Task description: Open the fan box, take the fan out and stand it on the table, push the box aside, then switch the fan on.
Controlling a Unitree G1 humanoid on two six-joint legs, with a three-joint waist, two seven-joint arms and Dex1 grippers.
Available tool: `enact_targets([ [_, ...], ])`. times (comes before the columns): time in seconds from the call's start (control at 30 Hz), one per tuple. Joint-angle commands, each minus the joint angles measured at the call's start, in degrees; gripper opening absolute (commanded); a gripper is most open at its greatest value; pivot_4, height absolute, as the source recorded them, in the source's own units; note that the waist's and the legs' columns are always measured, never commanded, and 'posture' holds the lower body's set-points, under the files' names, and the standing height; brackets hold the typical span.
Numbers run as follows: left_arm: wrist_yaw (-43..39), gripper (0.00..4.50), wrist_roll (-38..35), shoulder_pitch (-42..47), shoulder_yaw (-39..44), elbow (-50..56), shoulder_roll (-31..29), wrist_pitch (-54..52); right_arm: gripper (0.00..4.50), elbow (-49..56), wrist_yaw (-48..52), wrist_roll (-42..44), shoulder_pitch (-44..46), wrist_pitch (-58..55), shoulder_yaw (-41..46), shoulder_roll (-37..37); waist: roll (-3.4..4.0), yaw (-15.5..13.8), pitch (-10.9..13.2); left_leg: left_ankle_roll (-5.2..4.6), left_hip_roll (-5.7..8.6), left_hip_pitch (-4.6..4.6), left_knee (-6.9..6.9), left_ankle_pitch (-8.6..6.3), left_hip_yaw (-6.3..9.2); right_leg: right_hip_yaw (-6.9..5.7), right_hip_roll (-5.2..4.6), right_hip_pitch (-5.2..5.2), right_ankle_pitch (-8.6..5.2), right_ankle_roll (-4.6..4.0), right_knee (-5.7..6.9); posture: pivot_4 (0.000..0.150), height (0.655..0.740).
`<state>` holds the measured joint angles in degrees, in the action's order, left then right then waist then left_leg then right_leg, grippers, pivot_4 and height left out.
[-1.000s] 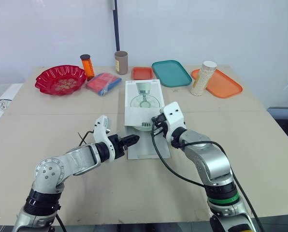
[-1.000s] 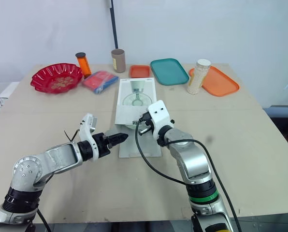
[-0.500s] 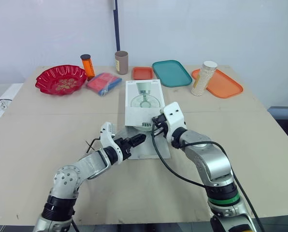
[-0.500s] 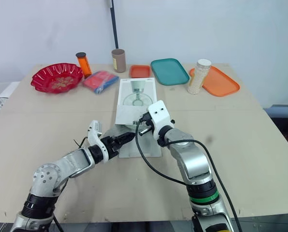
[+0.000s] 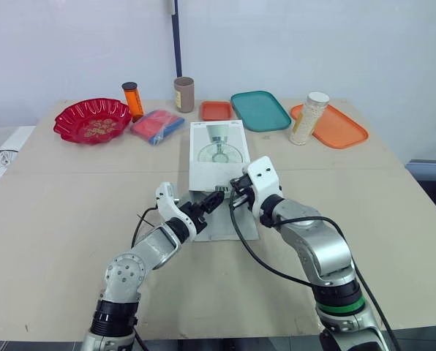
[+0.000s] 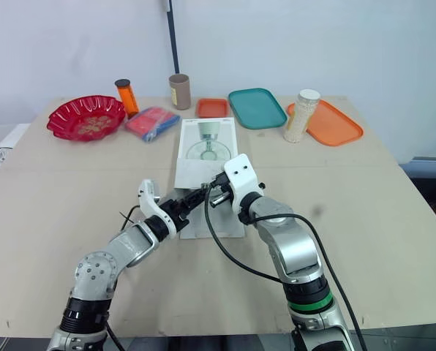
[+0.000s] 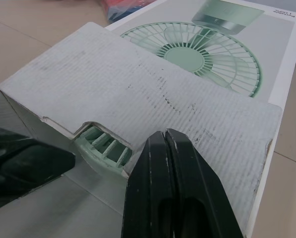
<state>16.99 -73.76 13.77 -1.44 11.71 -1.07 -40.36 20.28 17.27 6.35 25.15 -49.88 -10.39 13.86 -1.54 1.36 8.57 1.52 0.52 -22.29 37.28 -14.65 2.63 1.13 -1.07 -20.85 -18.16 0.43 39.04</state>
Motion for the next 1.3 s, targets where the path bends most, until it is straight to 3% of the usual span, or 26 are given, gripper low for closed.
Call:
enact_targets([
  [0.03,-1.5,4.46,2.5,0.6,0.6,-1.3,2.3,0.7,0.0,-1.9,0.5,-0.1,-1.8,-2.7,-2.0,0.4,0.0,0.0,0.0,0.0,0.0,0.0,0.0,0.0,0.0,0.0,0.0,0.0,0.0,0.01,0.0,0.15,0.7382],
  [0.53,-6.7,4.46,14.5,2.8,1.2,-7.7,10.4,5.6,0.0,-2.5,0.8,-0.3,-1.1,-3.2,-1.8,0.9,-0.01,0.0,0.0,-0.01,0.03,0.0,0.0,0.0,0.03,0.01,0.02,0.04,-0.04,0.08,-0.01,0.15,0.7382],
  [1.3,-8.6,4.46,8.2,3.9,1.1,-10.0,13.7,-2.0,0.0,-2.6,0.5,-0.7,-0.9,-3.2,-2.1,0.4,-0.03,0.0,0.0,-0.05,0.07,0.01,0.0,0.06,0.12,0.0,0.01,0.11,-0.1,0.31,-0.03,0.15,0.7382],
])
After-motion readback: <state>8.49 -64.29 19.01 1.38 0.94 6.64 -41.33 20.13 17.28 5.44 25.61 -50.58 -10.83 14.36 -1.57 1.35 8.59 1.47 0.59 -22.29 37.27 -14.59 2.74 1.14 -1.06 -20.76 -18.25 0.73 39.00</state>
